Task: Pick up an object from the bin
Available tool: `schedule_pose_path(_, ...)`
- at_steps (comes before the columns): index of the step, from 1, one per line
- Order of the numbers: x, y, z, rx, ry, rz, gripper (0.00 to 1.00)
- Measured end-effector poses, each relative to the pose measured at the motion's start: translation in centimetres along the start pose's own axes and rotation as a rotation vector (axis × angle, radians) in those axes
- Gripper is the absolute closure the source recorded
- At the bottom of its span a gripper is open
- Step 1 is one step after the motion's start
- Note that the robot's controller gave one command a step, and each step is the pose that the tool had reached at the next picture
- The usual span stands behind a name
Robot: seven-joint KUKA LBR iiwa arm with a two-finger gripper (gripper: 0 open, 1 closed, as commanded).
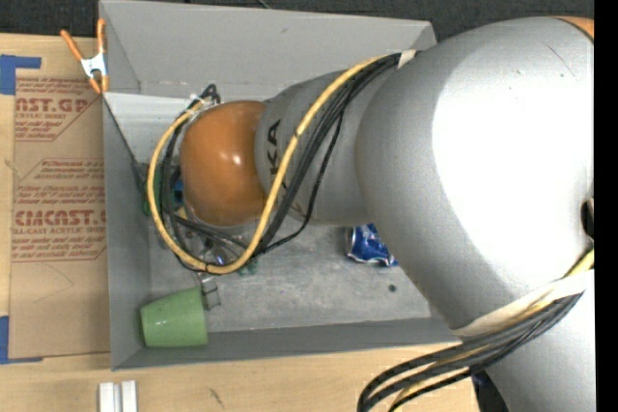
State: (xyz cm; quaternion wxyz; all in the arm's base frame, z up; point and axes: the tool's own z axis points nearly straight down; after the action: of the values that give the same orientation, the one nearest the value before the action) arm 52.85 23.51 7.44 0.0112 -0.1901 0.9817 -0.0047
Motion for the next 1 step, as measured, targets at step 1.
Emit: schedule_pose_path(1, 3.28, 0.27, -0.61, 0.004, -0.01, 0.003, 0.0)
